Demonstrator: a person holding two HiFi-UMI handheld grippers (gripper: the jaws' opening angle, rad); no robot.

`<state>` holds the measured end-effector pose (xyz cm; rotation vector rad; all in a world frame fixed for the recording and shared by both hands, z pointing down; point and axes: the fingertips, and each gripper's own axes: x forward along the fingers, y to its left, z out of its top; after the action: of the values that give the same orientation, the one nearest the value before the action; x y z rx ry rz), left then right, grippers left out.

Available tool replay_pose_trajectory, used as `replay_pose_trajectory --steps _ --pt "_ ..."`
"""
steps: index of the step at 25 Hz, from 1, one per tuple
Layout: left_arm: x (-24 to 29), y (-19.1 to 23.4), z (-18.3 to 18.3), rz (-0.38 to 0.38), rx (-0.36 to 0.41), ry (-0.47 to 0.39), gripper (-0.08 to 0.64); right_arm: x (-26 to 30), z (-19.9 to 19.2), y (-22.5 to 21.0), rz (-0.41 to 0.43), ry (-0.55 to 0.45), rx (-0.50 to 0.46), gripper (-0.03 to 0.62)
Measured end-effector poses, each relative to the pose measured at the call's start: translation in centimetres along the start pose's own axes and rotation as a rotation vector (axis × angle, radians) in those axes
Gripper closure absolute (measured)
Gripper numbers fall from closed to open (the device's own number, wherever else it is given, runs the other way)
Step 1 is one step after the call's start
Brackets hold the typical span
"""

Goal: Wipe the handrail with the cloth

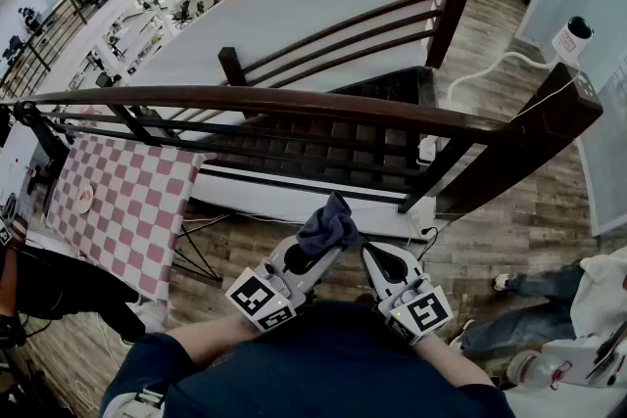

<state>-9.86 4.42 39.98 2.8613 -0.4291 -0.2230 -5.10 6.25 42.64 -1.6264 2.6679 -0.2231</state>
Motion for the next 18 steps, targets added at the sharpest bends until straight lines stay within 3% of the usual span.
replay_pose_trajectory --steps 18 --pt "4.7 0.1 -0.8 0.07 0.021 0.015 0.488 -0.3 -0.2 -4.1 0.111 -0.017 0.037 0.581"
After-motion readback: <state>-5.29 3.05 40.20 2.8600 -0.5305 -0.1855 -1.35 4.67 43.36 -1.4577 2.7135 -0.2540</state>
